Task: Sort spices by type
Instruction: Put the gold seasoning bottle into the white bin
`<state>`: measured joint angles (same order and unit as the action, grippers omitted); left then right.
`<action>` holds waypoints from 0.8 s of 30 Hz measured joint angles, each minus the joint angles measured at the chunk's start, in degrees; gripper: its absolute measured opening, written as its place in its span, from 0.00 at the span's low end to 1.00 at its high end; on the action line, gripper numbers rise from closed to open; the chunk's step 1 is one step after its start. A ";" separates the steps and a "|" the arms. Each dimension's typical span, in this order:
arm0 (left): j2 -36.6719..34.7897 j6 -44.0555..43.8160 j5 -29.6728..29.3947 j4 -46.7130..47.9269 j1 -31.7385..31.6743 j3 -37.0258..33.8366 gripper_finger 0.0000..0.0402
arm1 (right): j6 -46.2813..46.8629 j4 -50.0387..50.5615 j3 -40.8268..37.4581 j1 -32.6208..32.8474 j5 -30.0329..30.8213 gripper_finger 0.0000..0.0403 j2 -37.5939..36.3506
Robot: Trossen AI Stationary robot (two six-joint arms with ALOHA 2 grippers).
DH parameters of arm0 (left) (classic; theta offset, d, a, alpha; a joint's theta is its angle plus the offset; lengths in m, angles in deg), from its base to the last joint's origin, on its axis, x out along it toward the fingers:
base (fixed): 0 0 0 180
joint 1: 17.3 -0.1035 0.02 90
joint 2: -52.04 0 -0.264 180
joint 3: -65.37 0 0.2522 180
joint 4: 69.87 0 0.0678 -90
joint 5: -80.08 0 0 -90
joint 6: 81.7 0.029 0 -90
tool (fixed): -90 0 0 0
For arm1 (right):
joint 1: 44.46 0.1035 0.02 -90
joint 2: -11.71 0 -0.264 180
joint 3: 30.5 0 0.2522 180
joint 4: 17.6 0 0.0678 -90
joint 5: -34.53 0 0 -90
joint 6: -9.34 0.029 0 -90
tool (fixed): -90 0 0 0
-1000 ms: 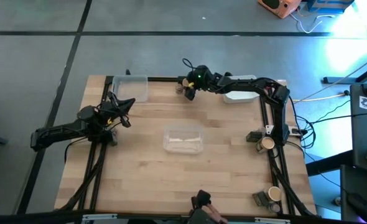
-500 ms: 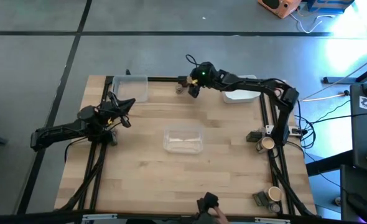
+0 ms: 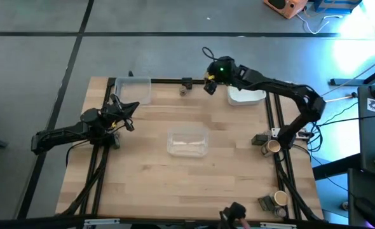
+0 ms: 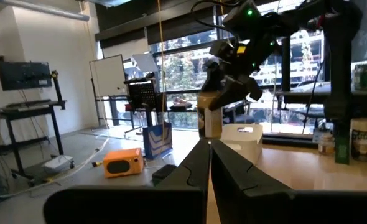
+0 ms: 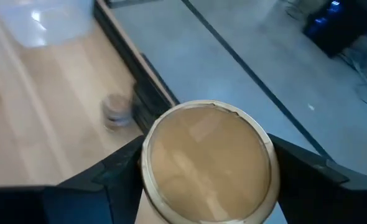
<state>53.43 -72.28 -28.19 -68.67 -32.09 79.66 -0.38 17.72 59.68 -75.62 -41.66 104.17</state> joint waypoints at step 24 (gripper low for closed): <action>0.00 -2.88 0.00 -0.07 0.00 -0.02 0.01 | 10.90 -7.74 -27.63 -12.73 15.05 0.71 -15.46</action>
<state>53.43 -75.17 -28.19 -68.74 -32.09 79.64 10.52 9.99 32.05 -88.35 -26.60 88.70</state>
